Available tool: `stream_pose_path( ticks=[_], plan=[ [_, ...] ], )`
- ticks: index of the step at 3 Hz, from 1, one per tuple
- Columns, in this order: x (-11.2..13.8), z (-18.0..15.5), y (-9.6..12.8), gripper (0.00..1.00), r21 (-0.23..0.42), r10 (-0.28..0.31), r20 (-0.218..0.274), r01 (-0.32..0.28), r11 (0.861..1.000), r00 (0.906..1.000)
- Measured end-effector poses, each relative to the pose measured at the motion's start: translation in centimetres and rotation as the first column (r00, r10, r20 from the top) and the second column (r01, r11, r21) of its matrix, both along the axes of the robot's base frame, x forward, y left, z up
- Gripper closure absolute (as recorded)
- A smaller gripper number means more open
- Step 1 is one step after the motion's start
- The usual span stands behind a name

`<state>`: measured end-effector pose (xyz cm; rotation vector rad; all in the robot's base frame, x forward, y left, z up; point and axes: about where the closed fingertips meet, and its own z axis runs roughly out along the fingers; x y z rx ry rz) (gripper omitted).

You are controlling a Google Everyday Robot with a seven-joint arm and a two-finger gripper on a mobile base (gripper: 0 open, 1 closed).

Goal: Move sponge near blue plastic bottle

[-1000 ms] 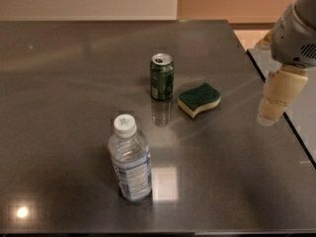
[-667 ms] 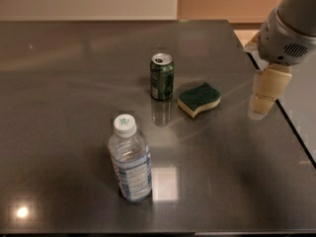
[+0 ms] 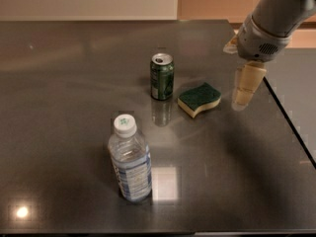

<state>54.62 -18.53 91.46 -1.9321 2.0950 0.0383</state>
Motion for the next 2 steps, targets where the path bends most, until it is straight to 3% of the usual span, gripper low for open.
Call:
stream_pose_path(
  ticks=[2],
  plan=[
    [2.7, -3.2, 3.0, 0.00, 0.026, 0.082, -0.037, -0.081, 0.996, 0.9960]
  ],
)
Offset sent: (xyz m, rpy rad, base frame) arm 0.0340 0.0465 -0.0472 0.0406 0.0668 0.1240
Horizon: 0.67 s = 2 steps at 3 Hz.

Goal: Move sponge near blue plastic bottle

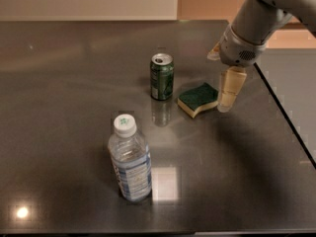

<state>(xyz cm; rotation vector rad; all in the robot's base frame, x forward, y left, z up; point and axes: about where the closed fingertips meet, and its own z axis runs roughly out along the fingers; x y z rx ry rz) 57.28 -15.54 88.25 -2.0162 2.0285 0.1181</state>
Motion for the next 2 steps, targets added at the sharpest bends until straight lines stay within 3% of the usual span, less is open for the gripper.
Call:
stream_pose_path(
  ticks=[2],
  plan=[
    [0.5, -3.3, 2.5, 0.00, -0.006, 0.044, -0.055, -0.044, 0.999, 0.9975]
  ],
)
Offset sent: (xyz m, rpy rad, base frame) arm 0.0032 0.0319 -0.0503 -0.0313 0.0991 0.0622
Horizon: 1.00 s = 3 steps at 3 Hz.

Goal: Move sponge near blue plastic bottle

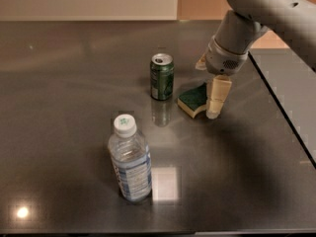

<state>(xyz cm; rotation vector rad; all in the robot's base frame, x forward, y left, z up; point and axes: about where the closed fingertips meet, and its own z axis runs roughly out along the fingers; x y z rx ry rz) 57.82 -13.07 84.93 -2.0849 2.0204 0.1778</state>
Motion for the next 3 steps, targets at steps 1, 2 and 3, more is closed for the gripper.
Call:
stream_pose_path(
  ticks=[1, 2, 3],
  plan=[
    [-0.04, -1.10, 0.40, 0.00, -0.020, 0.012, -0.026, -0.013, 1.000, 0.9996],
    [0.00, -1.43, 0.53, 0.16, -0.028, 0.020, -0.038, -0.021, 0.999, 0.9991],
    [-0.02, -1.41, 0.69, 0.39, -0.028, 0.023, -0.045, -0.024, 0.999, 0.9987]
  ],
)
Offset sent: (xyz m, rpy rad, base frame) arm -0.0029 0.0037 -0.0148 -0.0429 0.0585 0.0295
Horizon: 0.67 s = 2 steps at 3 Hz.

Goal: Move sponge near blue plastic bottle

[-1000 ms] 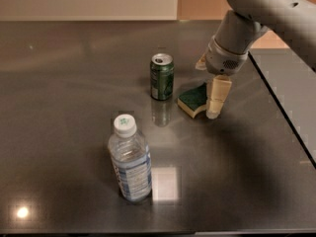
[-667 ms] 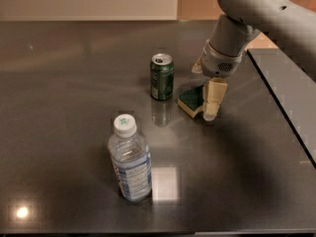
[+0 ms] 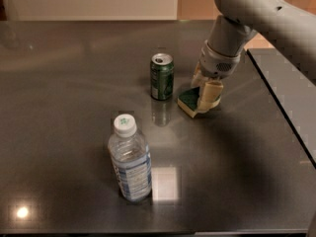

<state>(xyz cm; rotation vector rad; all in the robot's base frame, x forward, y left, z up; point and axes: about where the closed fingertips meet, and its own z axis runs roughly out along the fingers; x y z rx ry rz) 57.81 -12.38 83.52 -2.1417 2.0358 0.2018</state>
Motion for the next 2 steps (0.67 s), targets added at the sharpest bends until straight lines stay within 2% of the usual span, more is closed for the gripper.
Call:
stream_pose_path(
  ticks=[2],
  plan=[
    [-0.9, 1.8, 0.3, 0.85, 0.009, 0.003, 0.008, -0.003, 1.000, 1.0000]
  ],
)
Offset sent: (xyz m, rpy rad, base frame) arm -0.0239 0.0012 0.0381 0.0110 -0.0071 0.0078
